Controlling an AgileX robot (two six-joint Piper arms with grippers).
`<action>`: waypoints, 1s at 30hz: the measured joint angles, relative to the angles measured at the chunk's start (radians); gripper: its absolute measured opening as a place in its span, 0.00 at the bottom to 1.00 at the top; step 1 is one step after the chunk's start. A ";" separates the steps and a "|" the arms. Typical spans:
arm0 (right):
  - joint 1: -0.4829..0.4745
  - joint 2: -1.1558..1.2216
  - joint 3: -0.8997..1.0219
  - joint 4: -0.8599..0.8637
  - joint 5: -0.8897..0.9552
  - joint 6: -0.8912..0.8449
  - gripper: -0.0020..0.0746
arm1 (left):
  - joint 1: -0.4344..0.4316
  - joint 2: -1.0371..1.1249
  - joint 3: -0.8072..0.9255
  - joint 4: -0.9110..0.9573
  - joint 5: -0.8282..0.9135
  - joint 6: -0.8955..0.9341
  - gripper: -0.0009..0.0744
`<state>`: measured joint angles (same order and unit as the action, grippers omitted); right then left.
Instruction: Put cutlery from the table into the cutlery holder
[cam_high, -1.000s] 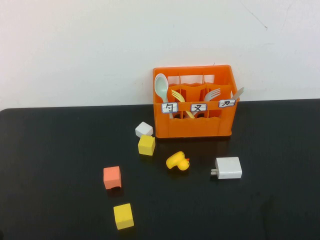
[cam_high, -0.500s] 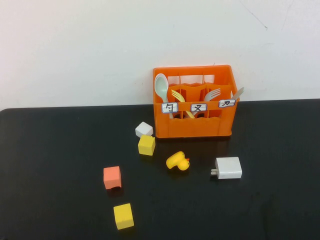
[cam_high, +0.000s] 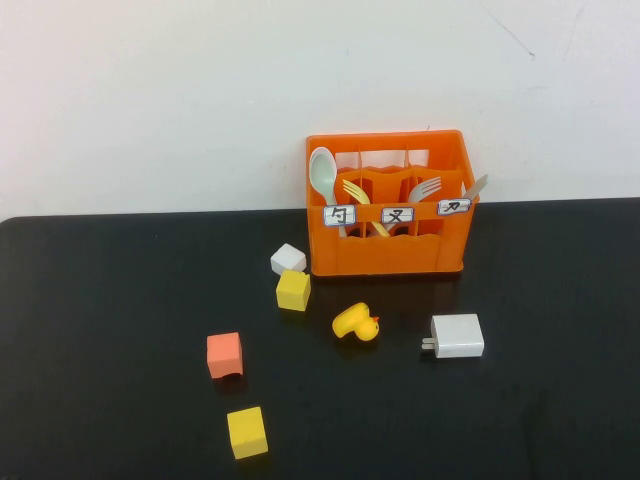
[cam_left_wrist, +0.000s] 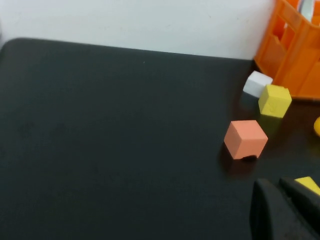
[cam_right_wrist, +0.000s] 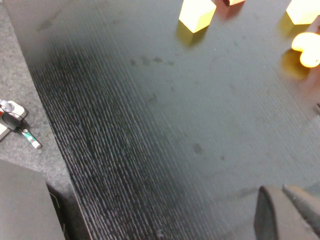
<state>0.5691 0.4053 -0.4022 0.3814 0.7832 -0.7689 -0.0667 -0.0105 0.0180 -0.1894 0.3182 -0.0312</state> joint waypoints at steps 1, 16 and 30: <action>0.000 0.000 0.000 0.000 0.000 0.000 0.02 | 0.000 0.000 0.000 -0.008 0.000 0.022 0.01; 0.000 0.000 0.000 0.000 0.000 0.000 0.02 | 0.000 0.000 0.000 0.016 0.002 0.023 0.01; 0.000 0.000 0.000 0.000 0.000 0.000 0.02 | 0.000 0.000 -0.001 0.127 0.004 0.006 0.01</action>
<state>0.5691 0.4053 -0.4022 0.3814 0.7832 -0.7689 -0.0667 -0.0105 0.0166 -0.0626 0.3220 -0.0253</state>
